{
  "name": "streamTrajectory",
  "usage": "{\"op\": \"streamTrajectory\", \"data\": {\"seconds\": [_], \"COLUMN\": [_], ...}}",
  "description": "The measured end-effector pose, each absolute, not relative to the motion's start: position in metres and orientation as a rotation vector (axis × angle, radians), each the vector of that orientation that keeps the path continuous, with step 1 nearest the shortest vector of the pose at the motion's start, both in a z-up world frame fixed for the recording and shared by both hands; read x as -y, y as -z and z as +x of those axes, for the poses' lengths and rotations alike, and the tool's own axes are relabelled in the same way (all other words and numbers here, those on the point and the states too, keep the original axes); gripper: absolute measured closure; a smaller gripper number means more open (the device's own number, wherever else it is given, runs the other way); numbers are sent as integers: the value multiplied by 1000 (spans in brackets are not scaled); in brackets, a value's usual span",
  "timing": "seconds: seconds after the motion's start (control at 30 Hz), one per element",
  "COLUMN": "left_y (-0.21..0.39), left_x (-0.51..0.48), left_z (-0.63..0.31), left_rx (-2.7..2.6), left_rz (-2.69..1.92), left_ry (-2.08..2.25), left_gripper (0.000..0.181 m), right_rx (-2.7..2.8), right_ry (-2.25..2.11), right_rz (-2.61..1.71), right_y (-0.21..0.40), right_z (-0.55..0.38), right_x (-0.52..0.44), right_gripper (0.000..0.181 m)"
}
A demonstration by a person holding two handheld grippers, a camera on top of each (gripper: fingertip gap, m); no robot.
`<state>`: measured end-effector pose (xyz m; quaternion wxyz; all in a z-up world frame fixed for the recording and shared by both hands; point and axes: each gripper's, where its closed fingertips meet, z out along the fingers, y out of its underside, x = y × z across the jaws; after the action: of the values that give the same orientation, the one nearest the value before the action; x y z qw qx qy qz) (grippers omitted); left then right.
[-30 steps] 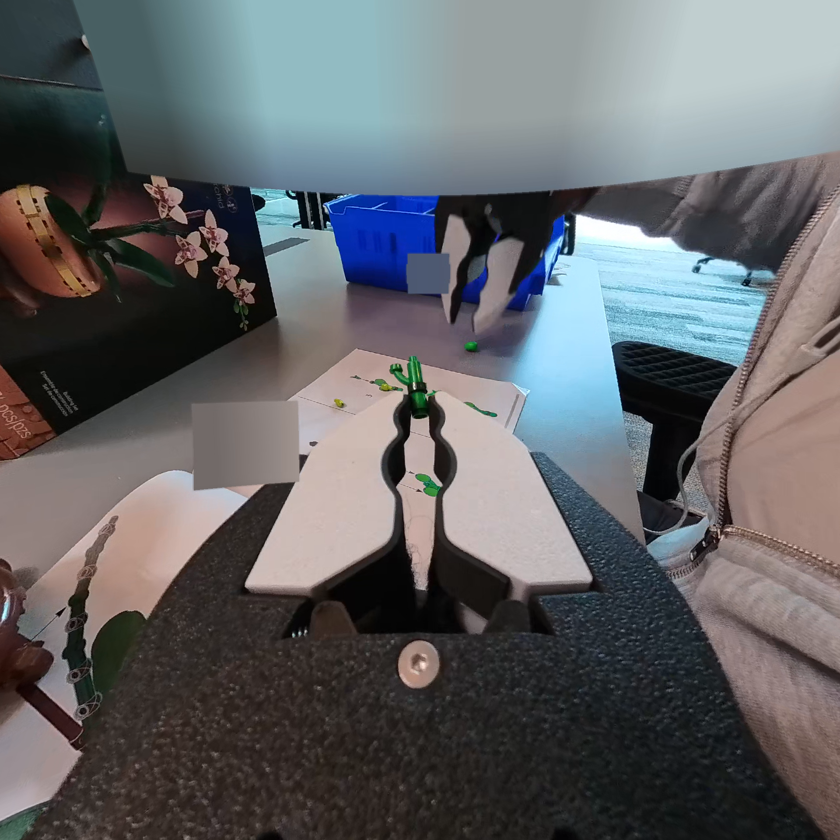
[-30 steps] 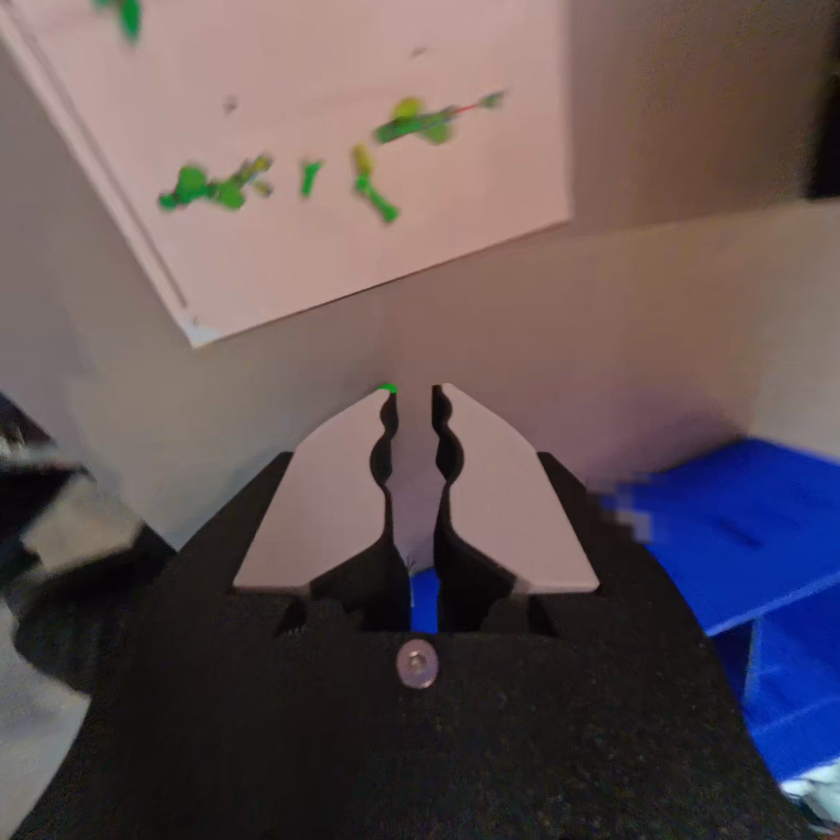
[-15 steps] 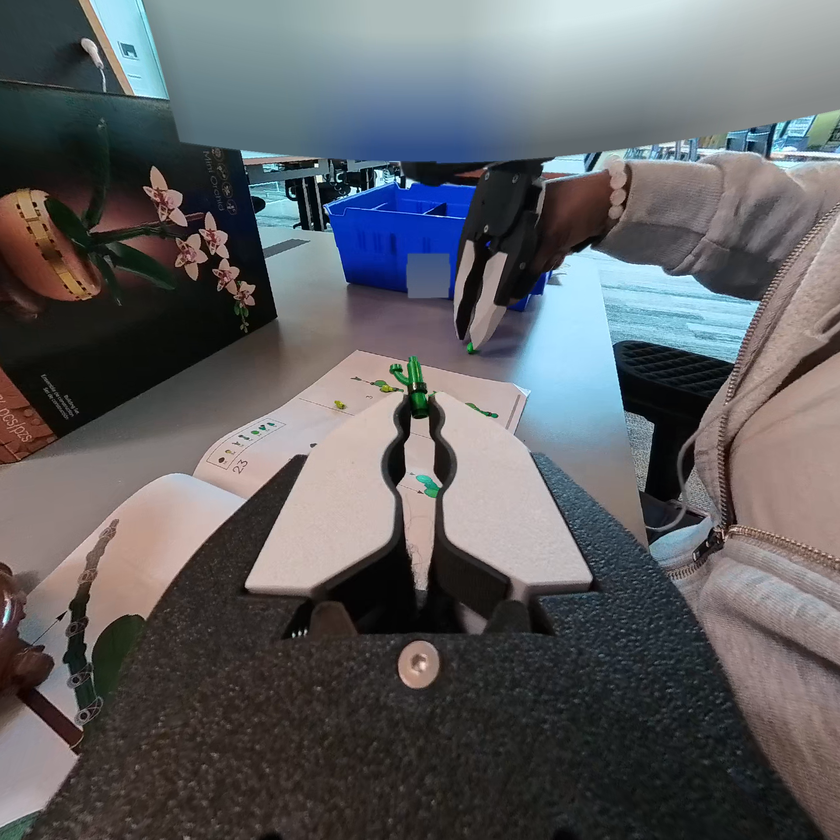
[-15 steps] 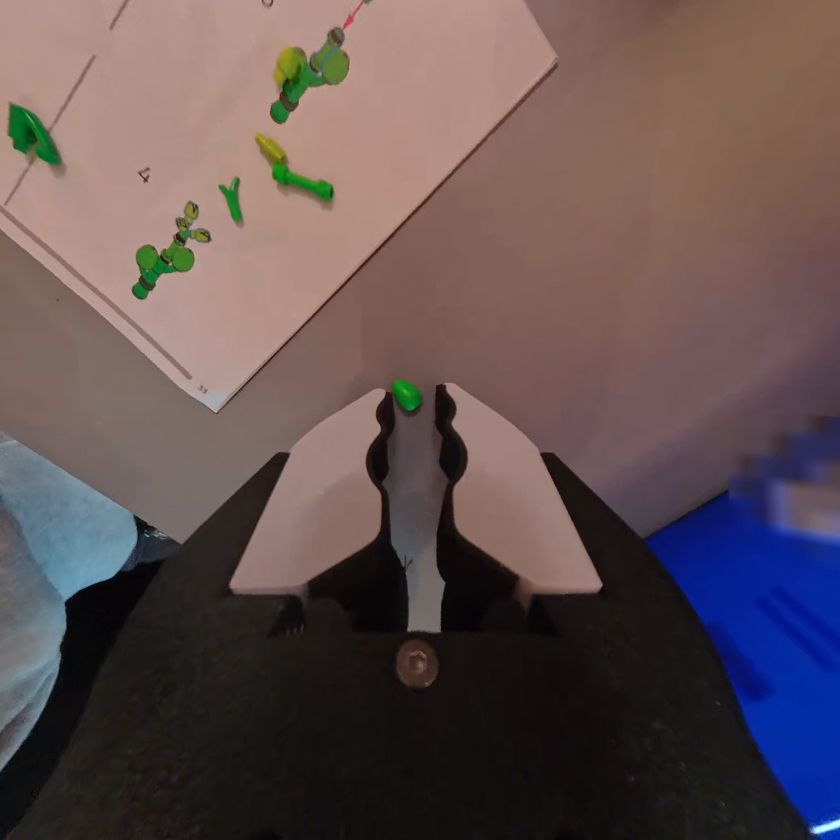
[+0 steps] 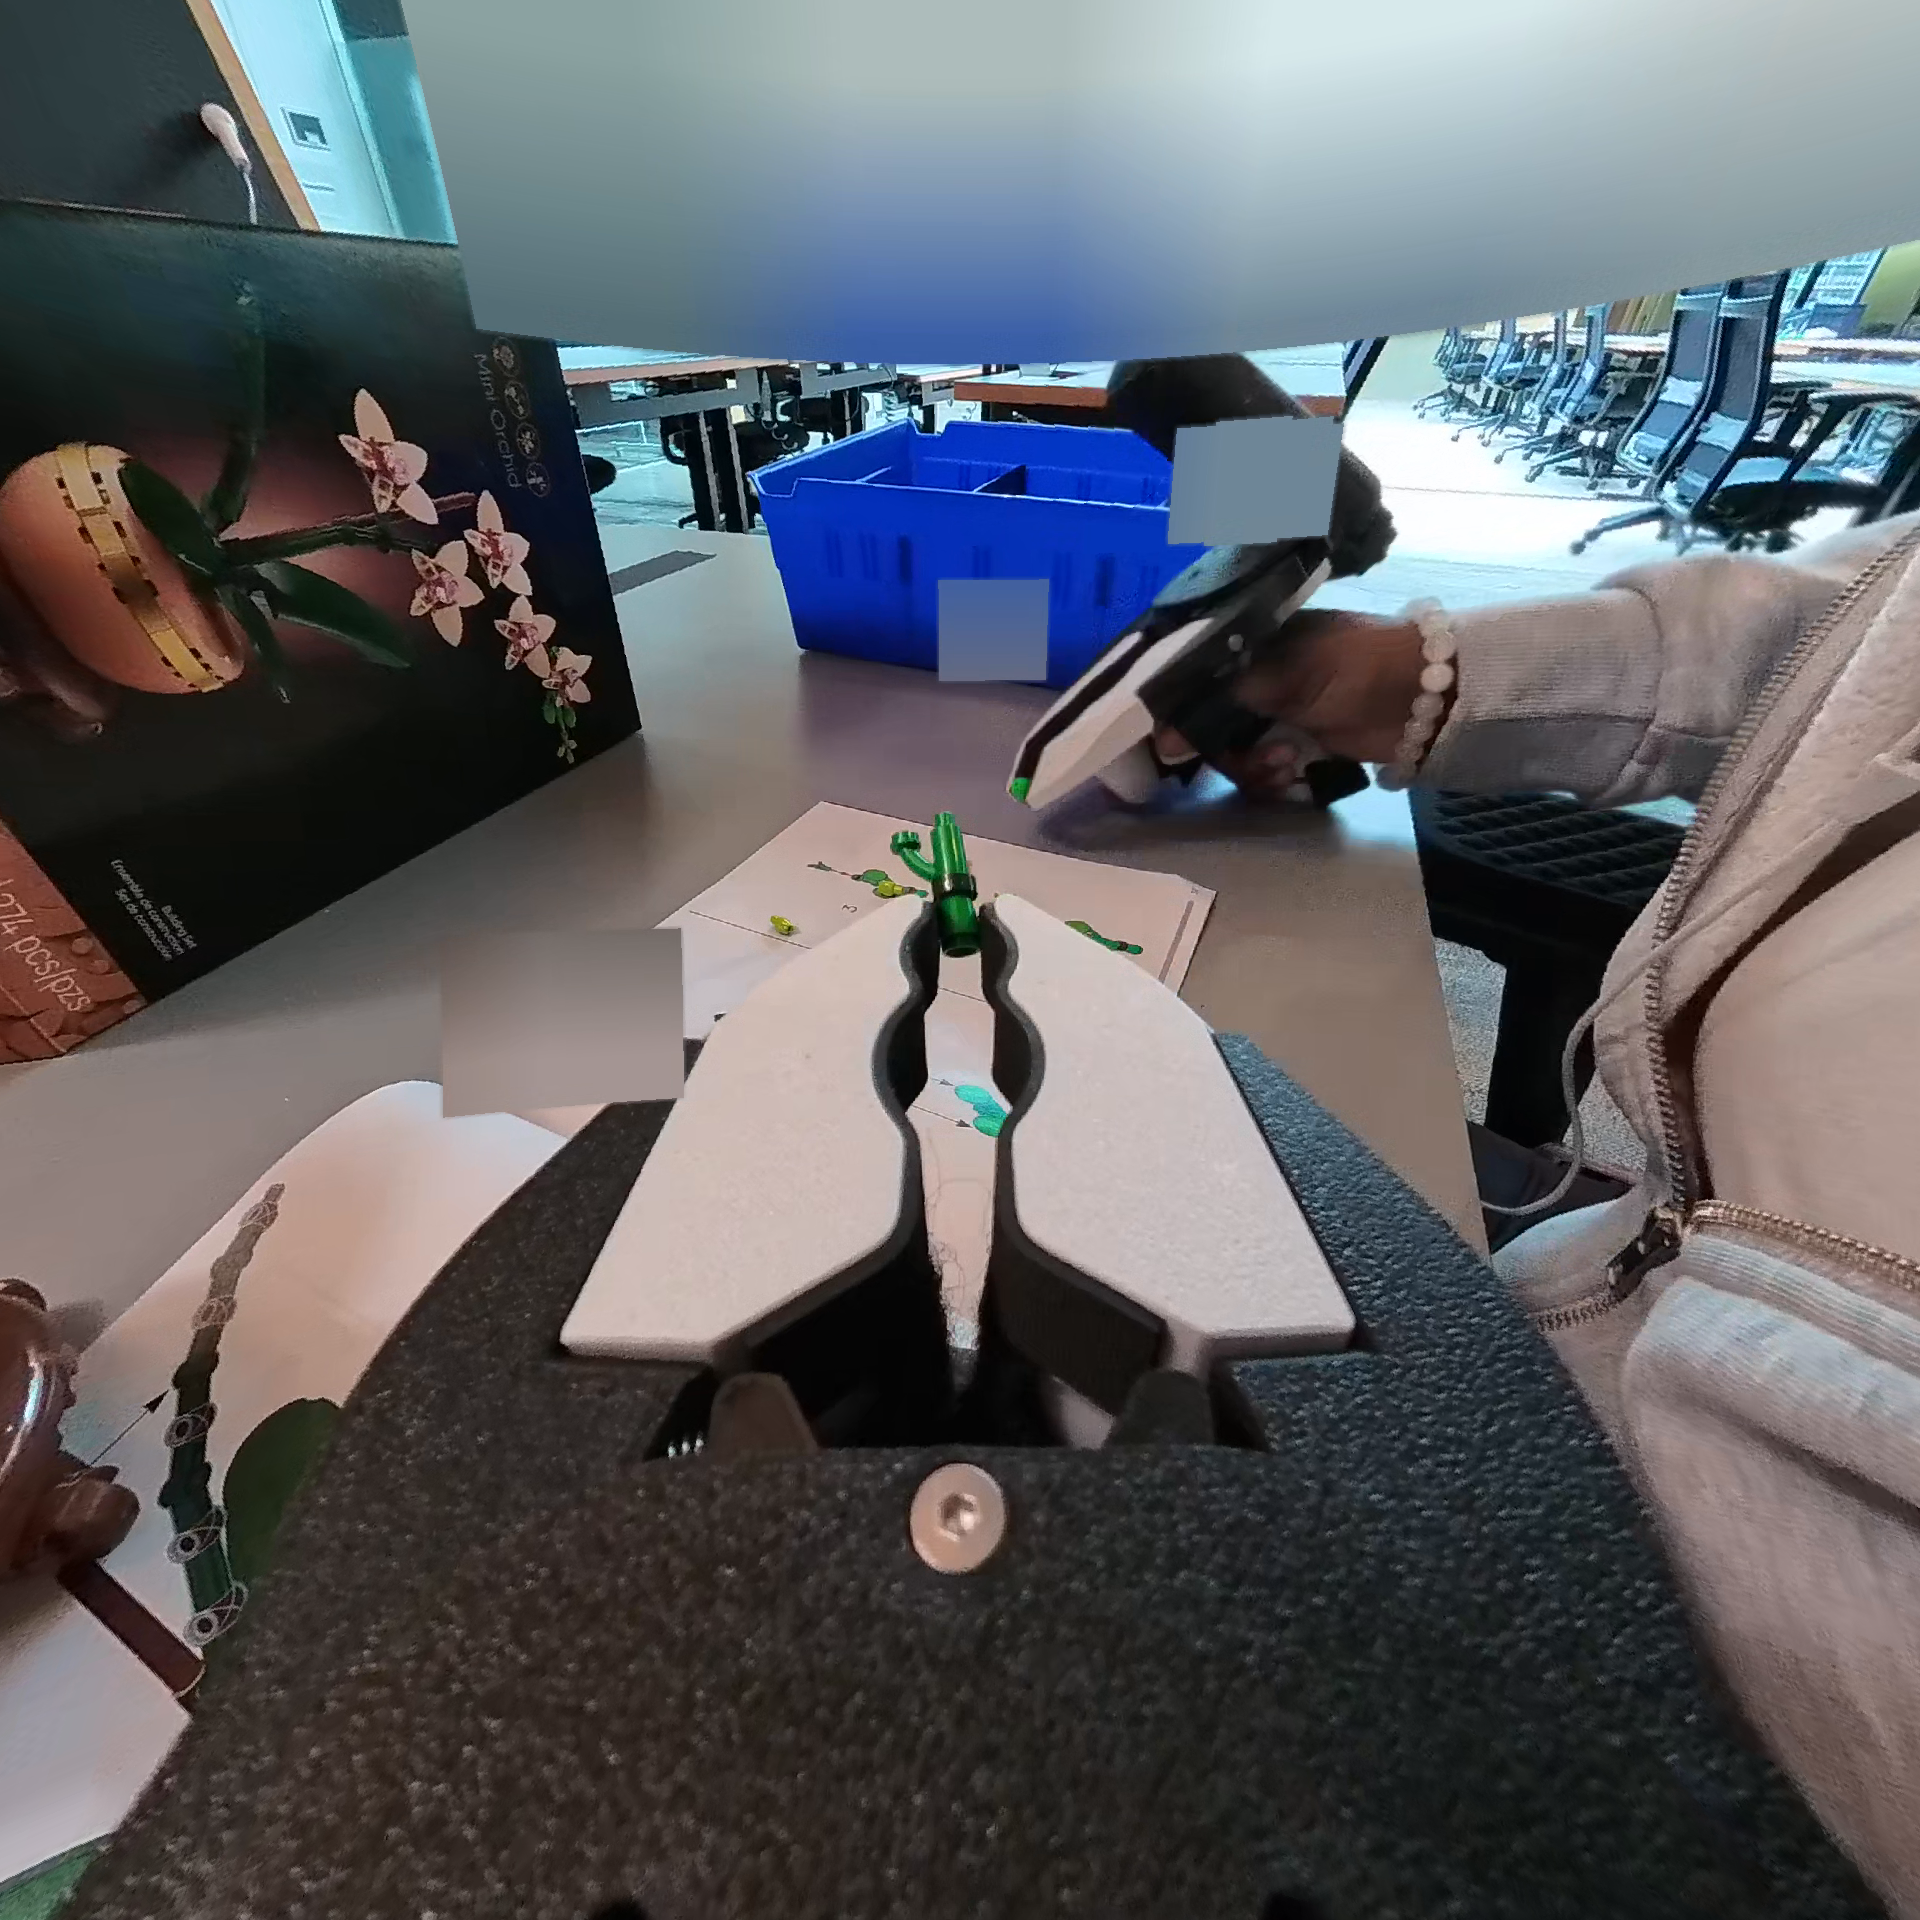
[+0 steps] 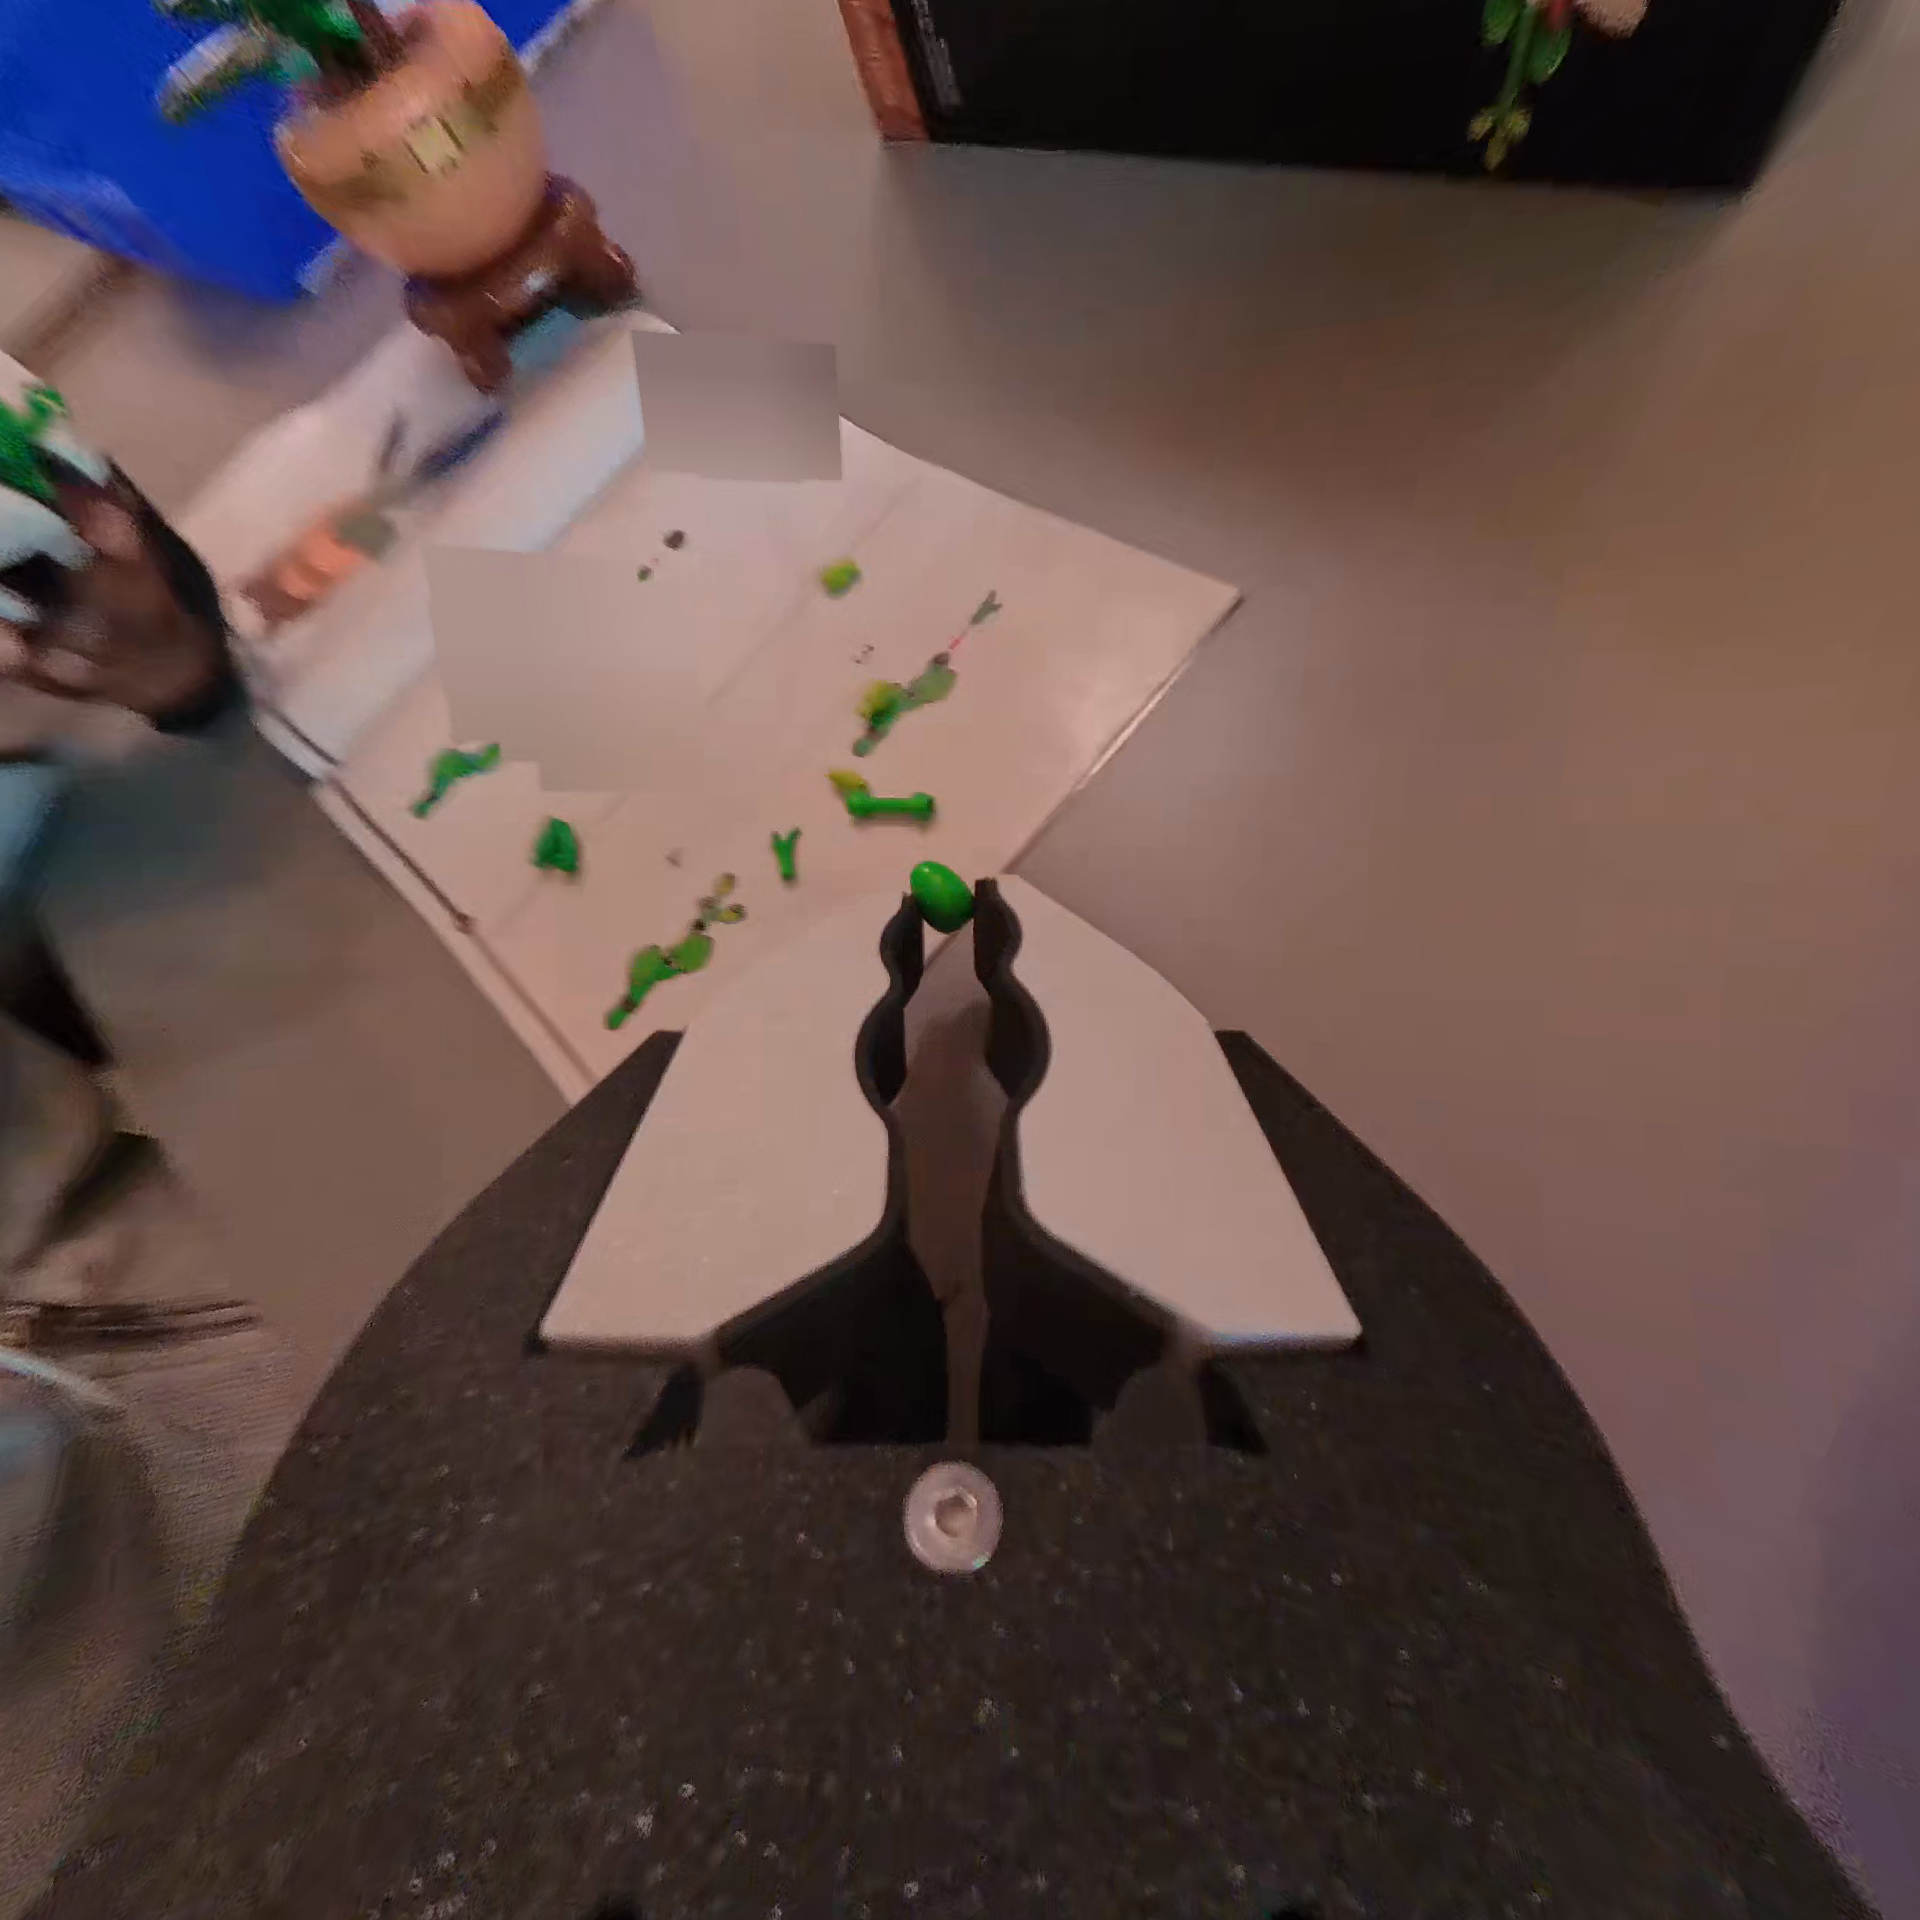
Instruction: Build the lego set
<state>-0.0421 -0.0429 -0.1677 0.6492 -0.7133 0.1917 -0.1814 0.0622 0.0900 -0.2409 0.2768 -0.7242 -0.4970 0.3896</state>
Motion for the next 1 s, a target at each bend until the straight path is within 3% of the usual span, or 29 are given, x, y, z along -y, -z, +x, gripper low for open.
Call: {"op": "streamTrajectory", "data": {"seconds": [0.13, 0.8, 1.0], "left_y": [169, 171, 172], "left_x": [42, 40, 39], "left_z": [-41, -40, -39], "left_rx": [-442, -449, -453], "left_rz": [-1631, -1645, -1650], "left_ry": [402, 396, 393], "left_gripper": [175, 175, 175], "right_rx": [1512, 1367, 1373], "right_ry": [-665, -691, -624], "right_rz": [-1911, -2013, -2018], "right_y": [257, 258, 258], "right_z": [78, 115, 123], "right_x": [-97, -103, -106], "right_gripper": [172, 171, 162]}}
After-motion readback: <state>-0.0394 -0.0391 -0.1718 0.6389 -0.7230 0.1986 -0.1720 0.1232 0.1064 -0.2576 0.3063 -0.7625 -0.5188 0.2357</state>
